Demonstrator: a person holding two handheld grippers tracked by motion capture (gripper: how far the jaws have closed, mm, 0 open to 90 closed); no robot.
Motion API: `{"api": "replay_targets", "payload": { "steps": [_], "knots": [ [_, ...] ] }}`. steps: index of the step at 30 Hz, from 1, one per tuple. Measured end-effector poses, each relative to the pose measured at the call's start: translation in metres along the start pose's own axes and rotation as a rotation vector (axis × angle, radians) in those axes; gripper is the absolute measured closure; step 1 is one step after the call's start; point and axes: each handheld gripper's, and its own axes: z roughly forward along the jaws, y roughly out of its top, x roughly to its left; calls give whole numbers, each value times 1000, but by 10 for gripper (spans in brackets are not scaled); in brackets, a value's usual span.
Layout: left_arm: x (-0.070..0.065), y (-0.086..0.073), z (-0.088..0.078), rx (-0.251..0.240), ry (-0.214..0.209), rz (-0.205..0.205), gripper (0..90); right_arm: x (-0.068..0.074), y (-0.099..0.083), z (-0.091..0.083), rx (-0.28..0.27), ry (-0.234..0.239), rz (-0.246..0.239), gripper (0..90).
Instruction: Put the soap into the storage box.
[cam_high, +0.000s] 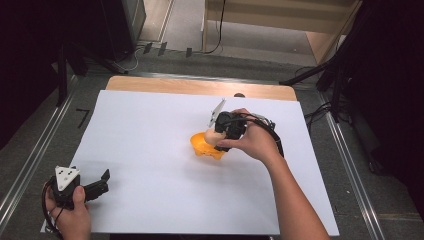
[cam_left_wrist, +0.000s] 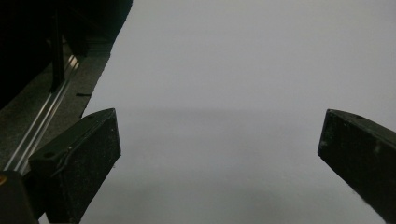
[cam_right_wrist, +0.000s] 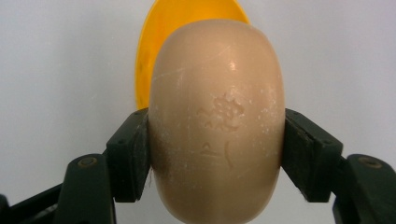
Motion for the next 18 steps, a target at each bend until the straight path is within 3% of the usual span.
{"api": "replay_targets", "payload": {
  "steps": [18],
  "knots": [
    [0,0,0,1,-3,-2,0,-2,15,9,9,23,-3,331]
  ]
}}
